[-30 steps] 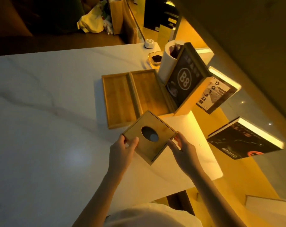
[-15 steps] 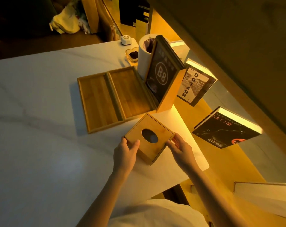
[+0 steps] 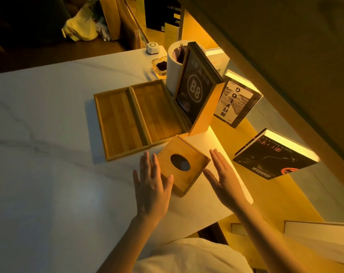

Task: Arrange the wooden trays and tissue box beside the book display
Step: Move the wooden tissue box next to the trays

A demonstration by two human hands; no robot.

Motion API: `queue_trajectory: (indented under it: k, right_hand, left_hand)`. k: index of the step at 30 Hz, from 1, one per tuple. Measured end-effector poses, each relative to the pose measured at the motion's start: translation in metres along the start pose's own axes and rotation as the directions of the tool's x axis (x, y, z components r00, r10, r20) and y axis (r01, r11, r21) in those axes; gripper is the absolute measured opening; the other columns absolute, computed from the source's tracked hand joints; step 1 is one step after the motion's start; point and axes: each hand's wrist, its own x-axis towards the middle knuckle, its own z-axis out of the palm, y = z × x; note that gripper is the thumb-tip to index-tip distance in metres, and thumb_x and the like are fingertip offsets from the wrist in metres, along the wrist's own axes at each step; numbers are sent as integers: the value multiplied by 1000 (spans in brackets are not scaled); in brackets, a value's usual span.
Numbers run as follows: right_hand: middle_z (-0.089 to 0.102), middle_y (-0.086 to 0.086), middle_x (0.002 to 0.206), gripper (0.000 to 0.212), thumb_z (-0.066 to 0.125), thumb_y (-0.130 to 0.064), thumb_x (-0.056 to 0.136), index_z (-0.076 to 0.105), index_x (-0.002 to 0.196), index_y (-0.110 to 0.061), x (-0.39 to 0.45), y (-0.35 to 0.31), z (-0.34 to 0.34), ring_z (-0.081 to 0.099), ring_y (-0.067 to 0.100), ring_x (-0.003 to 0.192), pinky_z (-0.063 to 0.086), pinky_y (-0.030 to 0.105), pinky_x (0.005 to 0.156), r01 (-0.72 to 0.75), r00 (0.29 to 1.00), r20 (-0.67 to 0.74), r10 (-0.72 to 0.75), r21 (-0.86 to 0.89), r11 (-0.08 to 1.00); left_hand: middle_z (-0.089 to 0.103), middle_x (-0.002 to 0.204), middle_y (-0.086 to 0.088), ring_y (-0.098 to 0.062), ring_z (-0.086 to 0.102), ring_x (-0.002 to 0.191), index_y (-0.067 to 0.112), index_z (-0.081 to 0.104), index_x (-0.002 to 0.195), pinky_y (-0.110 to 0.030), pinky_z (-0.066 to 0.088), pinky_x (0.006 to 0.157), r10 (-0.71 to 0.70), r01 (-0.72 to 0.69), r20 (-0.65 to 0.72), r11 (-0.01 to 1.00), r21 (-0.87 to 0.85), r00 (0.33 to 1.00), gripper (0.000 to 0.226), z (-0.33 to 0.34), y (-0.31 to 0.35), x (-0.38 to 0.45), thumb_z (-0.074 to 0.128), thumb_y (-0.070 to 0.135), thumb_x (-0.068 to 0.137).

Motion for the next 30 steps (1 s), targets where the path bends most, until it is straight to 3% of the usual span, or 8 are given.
queue_trajectory:
  k: [2,4,9,12,15,17,26,30]
  right_hand:
    - [-6,-7,151,63,9,-64,85,-4,139,-33,-5,8,3,-7,17,141,-1,37,115,146,989,24,-144,-227,963]
    - [-14,-8,149,69,-8,-68,79,-10,138,-34,-9,12,9,-16,17,139,-10,35,112,205,979,90,-185,-353,913]
    - [-24,-13,144,77,-16,-73,72,-19,136,-30,-14,13,22,-26,11,134,-22,32,108,162,984,130,-124,-340,926]
    - [-28,-16,142,74,-17,-71,72,-23,134,-32,-17,10,25,-29,8,133,-32,26,103,136,988,120,-100,-341,930]
    - [-32,-15,140,74,-17,-71,71,-27,132,-31,-23,4,29,-30,11,132,-27,31,105,95,993,105,-61,-364,926]
    - [-32,-14,140,74,-12,-72,72,-28,131,-31,-27,0,34,-31,12,132,-21,35,108,58,997,70,-34,-368,928]
    - [-18,-7,147,74,-5,-68,75,-15,137,-28,-35,-24,55,-21,18,135,-17,41,108,-105,993,-97,72,-410,906]
    - [-21,-8,144,79,-6,-71,71,-18,135,-27,-35,-30,56,-24,17,133,-14,39,109,-131,989,-114,92,-398,908]
  left_hand:
    - [37,143,-17,-30,29,130,8,29,134,-54,23,98,49,-54,35,989,136,998,67,0,3,-3,30,50,83]
    - [42,141,-15,-27,33,129,9,31,133,-54,21,97,55,-74,88,969,237,995,68,1,2,-7,18,55,85]
    - [50,134,-14,-29,45,124,8,39,129,-56,21,96,4,-63,182,946,319,983,74,8,0,-12,5,57,86]
    - [39,142,-13,-27,34,130,8,30,134,-53,17,99,19,-73,197,960,270,980,77,7,-2,-8,2,59,84]
    - [-3,146,-2,-19,2,136,16,-6,134,-44,2,107,111,-145,192,973,178,975,86,6,-11,1,-16,71,68]
    - [-15,143,2,-15,-9,134,20,-15,130,-41,-2,109,156,-190,215,970,149,964,87,3,-17,10,-20,74,61]
    - [-18,145,5,-12,-15,135,26,-20,130,-38,-5,110,332,-404,345,900,164,878,82,-10,-36,44,-14,74,64]
    - [-16,147,5,-12,-14,135,23,-14,136,-42,2,114,331,-403,363,904,143,871,79,-10,-36,49,7,70,75]
